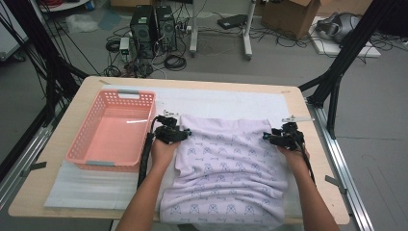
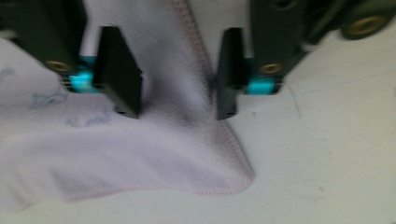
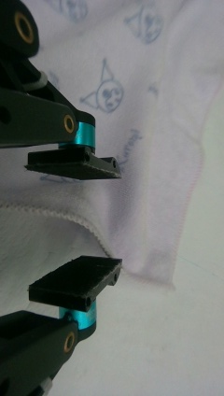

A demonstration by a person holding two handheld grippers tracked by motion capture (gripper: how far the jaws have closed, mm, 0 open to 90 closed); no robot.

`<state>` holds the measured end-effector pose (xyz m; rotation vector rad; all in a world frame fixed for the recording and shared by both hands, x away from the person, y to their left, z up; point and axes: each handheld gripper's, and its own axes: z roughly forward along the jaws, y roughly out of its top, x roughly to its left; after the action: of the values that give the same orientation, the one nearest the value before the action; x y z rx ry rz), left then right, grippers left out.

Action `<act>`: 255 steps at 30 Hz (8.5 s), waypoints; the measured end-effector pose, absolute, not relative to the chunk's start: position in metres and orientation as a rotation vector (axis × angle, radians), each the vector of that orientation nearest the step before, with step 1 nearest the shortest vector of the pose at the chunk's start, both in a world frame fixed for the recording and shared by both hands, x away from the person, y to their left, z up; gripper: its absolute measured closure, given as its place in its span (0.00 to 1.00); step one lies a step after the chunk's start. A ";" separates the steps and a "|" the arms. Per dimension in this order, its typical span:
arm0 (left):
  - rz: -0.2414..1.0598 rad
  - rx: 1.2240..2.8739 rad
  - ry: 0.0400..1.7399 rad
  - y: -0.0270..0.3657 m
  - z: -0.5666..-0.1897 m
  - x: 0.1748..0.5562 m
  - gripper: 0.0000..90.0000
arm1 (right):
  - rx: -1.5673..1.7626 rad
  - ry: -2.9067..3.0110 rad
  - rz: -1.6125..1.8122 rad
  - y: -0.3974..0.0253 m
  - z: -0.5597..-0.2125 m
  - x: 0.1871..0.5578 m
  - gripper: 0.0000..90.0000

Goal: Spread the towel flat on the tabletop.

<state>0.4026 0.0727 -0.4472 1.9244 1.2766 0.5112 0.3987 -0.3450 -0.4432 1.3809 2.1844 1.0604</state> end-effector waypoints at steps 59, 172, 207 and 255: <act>0.321 1.968 1.016 0.072 -0.451 0.311 0.47 | 1.218 2.196 1.198 -0.354 -0.432 0.281 0.56; 0.274 1.786 1.074 0.117 -0.459 0.199 0.49 | 1.275 2.224 1.126 -0.354 -0.452 0.196 0.54; 0.292 1.773 1.099 0.121 -0.457 0.156 0.70 | 1.261 2.337 1.061 -0.362 -0.441 0.152 0.82; 0.295 1.879 1.055 0.115 -0.459 0.128 0.91 | 1.255 2.369 1.040 -0.363 -0.443 0.138 0.94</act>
<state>0.1276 0.1152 -0.4587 1.8793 1.0548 0.2951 0.1375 -0.3633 -0.4427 1.2554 2.3693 1.0397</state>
